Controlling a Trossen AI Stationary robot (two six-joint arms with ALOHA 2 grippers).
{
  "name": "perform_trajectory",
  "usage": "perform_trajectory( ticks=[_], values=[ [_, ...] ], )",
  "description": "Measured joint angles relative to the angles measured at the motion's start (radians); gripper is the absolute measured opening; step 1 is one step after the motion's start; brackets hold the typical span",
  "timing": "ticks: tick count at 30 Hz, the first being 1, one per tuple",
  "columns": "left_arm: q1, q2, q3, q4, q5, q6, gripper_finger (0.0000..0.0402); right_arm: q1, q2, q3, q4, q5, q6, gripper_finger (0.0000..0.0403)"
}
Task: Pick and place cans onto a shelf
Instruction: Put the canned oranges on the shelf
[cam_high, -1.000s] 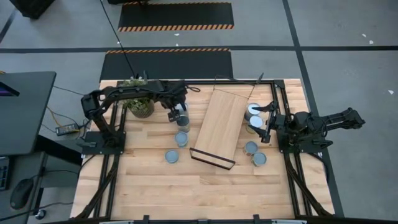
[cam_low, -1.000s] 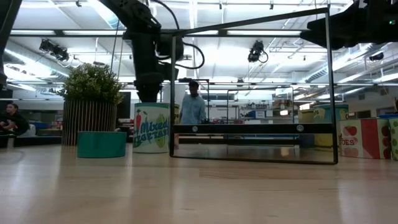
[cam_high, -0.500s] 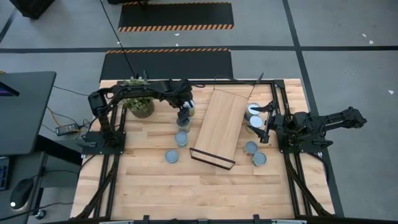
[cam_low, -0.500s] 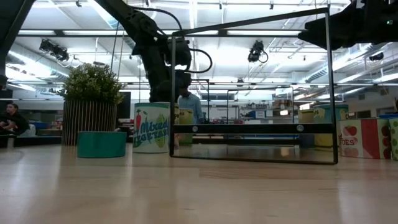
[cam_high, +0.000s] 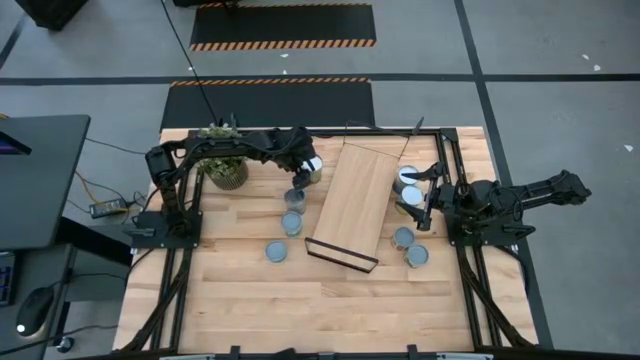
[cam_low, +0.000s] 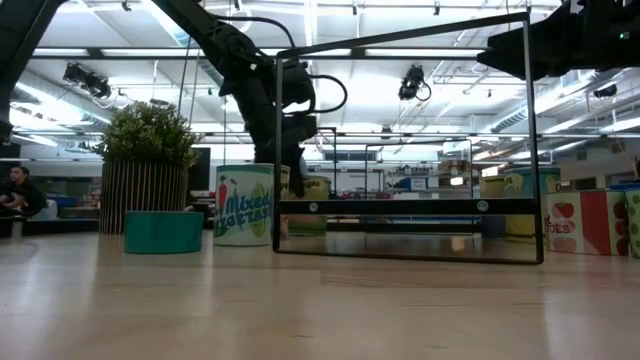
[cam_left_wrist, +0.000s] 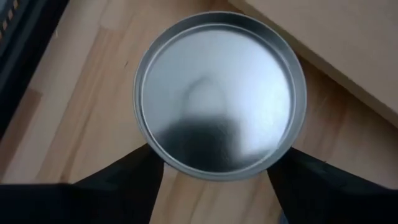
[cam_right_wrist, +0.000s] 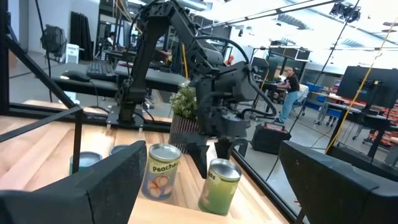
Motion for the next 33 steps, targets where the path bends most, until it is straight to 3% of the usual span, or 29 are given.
perform_trajectory(
  ticks=[3, 7, 18, 23, 33],
  values=[
    [-0.012, 0.000, 0.000, 0.013, -0.006, 0.081, 0.0260, 0.000, 0.000, 0.000, 0.000, 0.000, 0.000, 0.0375],
    [-0.027, 0.000, 0.000, 0.009, -0.092, 0.084, 0.0262, 0.000, 0.000, 0.000, -0.001, 0.000, 0.000, 0.0375],
    [-0.031, -0.009, 0.078, -0.108, -0.125, 0.082, 0.0355, 0.000, 0.000, 0.000, 0.001, 0.000, 0.000, 0.0375],
    [-0.018, -0.004, 0.095, -0.109, -0.051, 0.081, 0.0359, 0.000, 0.000, 0.000, 0.015, 0.000, 0.000, 0.0375],
    [-0.012, 0.018, 0.095, -0.017, -0.029, 0.129, 0.0359, -0.001, 0.015, 0.000, 0.030, 0.000, -0.008, 0.0375]
  ],
)
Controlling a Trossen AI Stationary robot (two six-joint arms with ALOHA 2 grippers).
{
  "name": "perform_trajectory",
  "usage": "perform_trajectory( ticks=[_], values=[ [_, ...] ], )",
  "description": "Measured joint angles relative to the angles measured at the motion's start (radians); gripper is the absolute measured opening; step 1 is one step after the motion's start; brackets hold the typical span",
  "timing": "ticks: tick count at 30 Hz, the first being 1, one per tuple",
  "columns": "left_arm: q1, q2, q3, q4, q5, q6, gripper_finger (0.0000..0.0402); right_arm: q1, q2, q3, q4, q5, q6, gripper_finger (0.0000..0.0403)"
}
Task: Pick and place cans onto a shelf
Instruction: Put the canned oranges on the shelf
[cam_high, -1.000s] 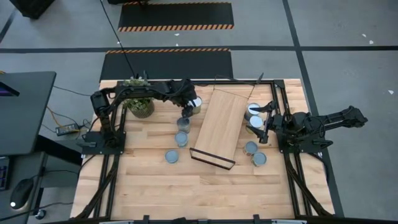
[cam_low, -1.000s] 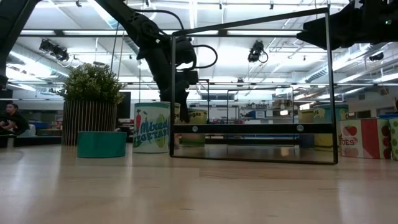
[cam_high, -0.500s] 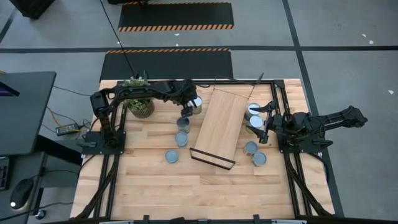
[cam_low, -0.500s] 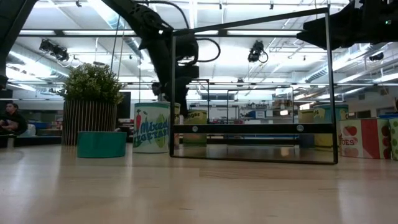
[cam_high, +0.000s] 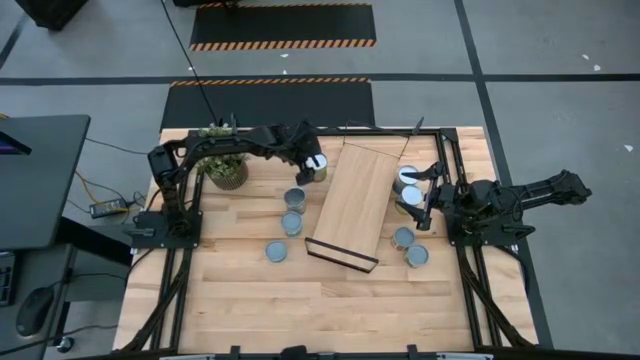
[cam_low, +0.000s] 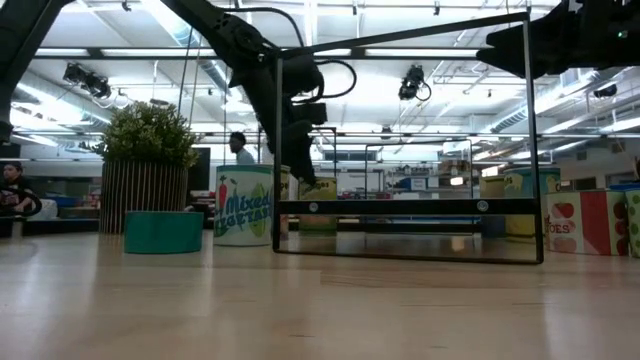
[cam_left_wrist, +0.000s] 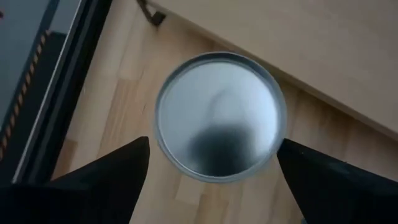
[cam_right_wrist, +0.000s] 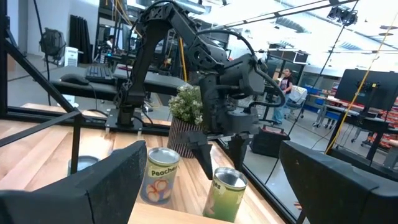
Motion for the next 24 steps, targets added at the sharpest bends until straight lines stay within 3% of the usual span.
perform_trajectory(
  ticks=[18, 24],
  values=[
    [-0.006, 0.068, -0.002, 0.151, -0.019, -0.019, 0.0358, 0.000, 0.012, 0.000, 0.013, 0.000, 0.000, 0.0375],
    [-0.006, 0.067, -0.002, 0.156, -0.019, -0.074, 0.0325, 0.000, 0.012, 0.000, 0.013, 0.000, 0.000, 0.0375]
  ],
)
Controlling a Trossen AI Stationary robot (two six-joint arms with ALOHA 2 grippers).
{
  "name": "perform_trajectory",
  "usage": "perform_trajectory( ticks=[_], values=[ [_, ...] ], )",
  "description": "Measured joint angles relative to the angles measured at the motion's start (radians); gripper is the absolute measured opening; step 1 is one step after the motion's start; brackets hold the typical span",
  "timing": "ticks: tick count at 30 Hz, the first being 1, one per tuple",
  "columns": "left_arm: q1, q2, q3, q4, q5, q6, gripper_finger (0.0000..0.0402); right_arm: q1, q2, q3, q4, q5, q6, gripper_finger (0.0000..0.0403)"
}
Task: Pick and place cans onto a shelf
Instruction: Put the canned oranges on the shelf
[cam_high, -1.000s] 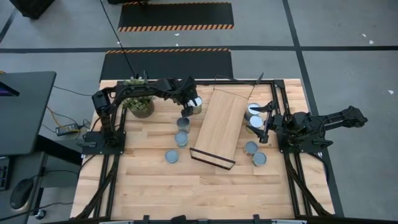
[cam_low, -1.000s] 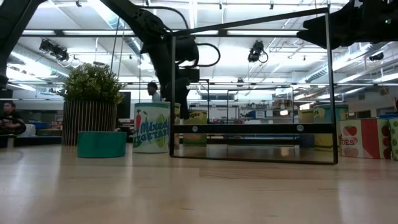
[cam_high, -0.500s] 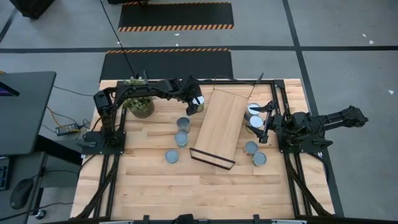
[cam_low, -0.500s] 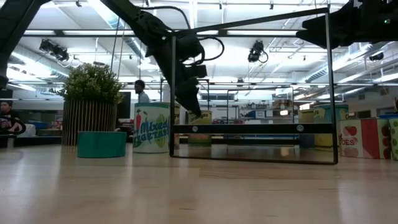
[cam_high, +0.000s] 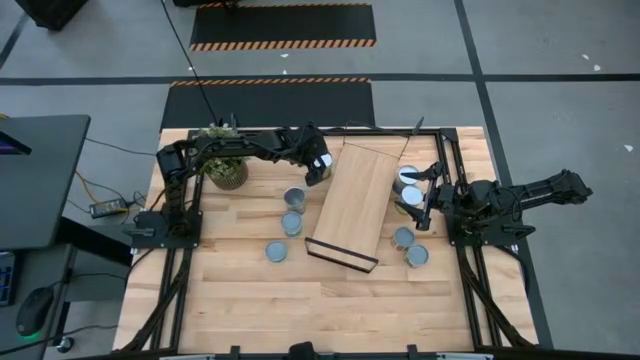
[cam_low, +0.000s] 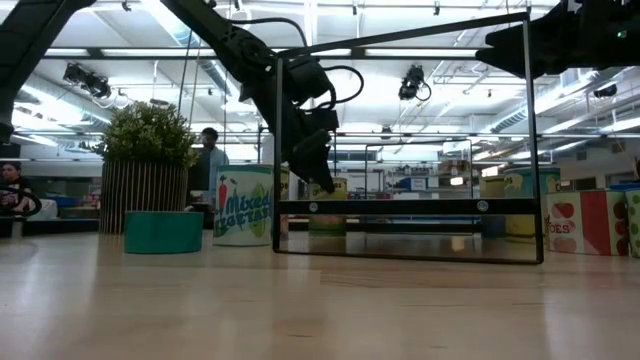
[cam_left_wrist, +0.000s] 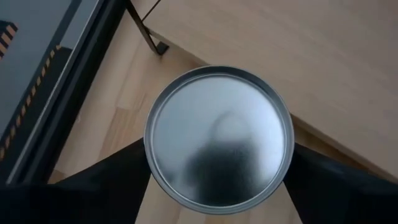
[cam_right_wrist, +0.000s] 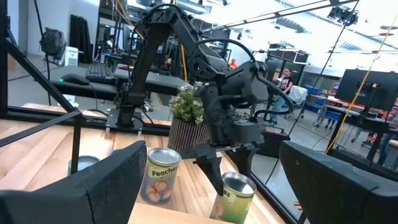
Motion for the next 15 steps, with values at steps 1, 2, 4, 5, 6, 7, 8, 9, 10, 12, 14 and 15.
perform_trajectory(
  ticks=[1, 2, 4, 5, 6, 7, 8, 9, 10, 12, 14, 15],
  values=[
    [0.000, 0.000, 0.000, 0.001, 0.001, -0.002, 0.0318, 0.000, 0.000, 0.000, 0.000, 0.000, 0.000, 0.0375],
    [-0.002, 0.000, 0.000, 0.001, 0.000, -0.004, 0.0313, 0.000, 0.000, 0.000, 0.000, 0.000, 0.000, 0.0375],
    [-0.002, 0.000, 0.000, 0.001, -0.005, -0.004, 0.0308, 0.000, 0.000, 0.000, 0.000, 0.000, 0.000, 0.0375],
    [-0.002, 0.000, 0.000, 0.001, -0.013, -0.007, 0.0308, 0.000, 0.000, 0.000, 0.000, 0.000, 0.000, 0.0375],
    [-0.002, -0.005, 0.000, -0.002, -0.024, -0.007, 0.0308, 0.000, 0.000, 0.000, 0.000, 0.000, 0.000, 0.0375],
    [-0.002, -0.010, 0.000, -0.008, -0.039, -0.007, 0.0310, 0.000, 0.000, 0.000, 0.000, 0.000, 0.000, 0.0375],
    [-0.002, -0.017, 0.002, -0.008, -0.057, -0.007, 0.0311, 0.000, 0.000, 0.000, 0.000, 0.000, 0.000, 0.0375],
    [0.001, -0.025, 0.013, -0.020, -0.075, -0.008, 0.0312, 0.000, 0.000, 0.000, 0.000, 0.004, 0.000, 0.0375],
    [0.003, -0.033, 0.034, -0.043, -0.088, -0.010, 0.0312, 0.000, 0.000, 0.000, 0.000, 0.013, 0.000, 0.0375],
    [0.006, -0.051, 0.086, -0.083, -0.111, -0.036, 0.0311, 0.000, 0.000, 0.000, 0.000, 0.047, 0.000, 0.0375],
    [0.003, -0.055, 0.142, -0.124, -0.121, -0.093, 0.0309, -0.001, 0.000, 0.000, 0.000, 0.091, 0.000, 0.0375],
    [-0.004, -0.054, 0.165, -0.141, -0.121, -0.126, 0.0309, -0.003, 0.000, 0.000, 0.000, 0.109, 0.000, 0.0375]
  ],
)
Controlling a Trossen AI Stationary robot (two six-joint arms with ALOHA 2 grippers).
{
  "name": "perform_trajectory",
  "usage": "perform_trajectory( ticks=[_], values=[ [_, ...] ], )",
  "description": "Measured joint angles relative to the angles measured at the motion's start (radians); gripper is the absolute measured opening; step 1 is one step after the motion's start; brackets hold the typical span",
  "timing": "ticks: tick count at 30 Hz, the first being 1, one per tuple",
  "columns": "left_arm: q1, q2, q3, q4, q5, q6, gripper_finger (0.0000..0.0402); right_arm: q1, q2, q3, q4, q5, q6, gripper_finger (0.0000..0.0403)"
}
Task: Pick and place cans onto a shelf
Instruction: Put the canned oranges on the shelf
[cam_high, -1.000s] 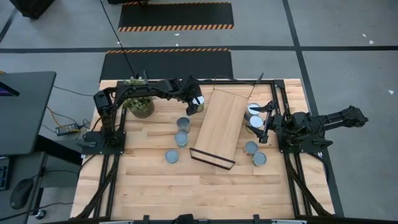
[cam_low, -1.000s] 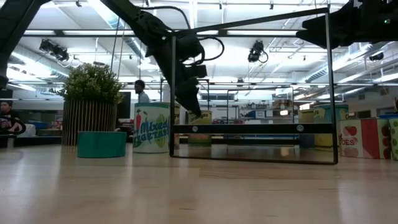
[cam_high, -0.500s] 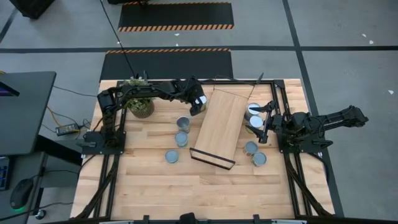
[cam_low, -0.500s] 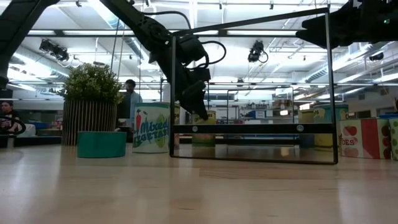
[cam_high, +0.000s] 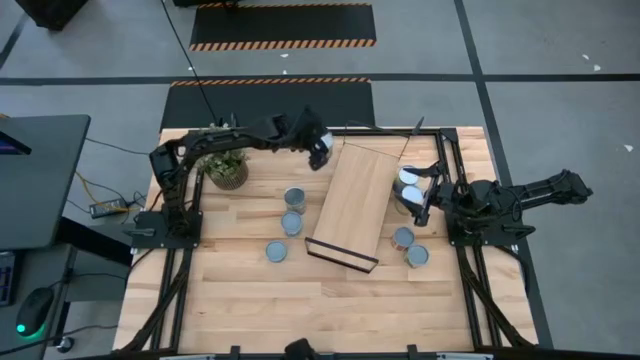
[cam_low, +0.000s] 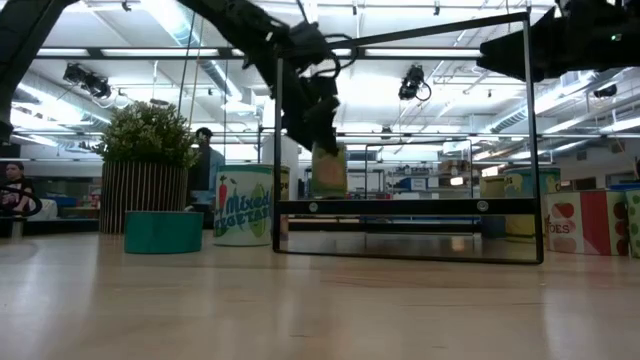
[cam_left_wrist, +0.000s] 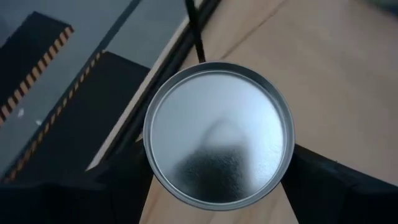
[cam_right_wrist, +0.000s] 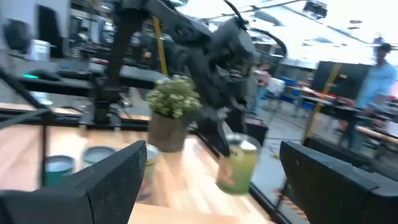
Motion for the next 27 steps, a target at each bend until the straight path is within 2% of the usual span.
perform_trajectory(
  ticks=[5, 11, 16, 21, 24, 27],
  values=[
    [-0.065, 0.011, 0.035, 0.046, -0.020, -0.117, 0.0310, -0.024, 0.001, 0.002, -0.029, 0.013, 0.009, 0.0375],
    [-0.138, 0.082, 0.086, 0.068, -0.071, -0.228, 0.0309, -0.078, 0.053, 0.080, -0.202, 0.014, 0.103, 0.0375],
    [-0.191, 0.218, 0.267, 0.045, -0.112, -0.268, 0.0309, -0.126, 0.109, 0.095, -0.220, 0.015, 0.114, 0.0375],
    [-0.219, 0.353, 0.484, -0.087, -0.132, -0.248, 0.0309, -0.161, 0.139, 0.095, -0.268, -0.006, 0.128, 0.0375],
    [-0.223, 0.401, 0.556, -0.109, -0.134, -0.241, 0.0309, -0.183, 0.162, 0.095, -0.274, -0.042, 0.144, 0.0375],
    [-0.225, 0.415, 0.578, -0.109, -0.130, -0.241, 0.0309, -0.211, 0.196, 0.095, -0.271, -0.055, 0.144, 0.0375]
  ],
)
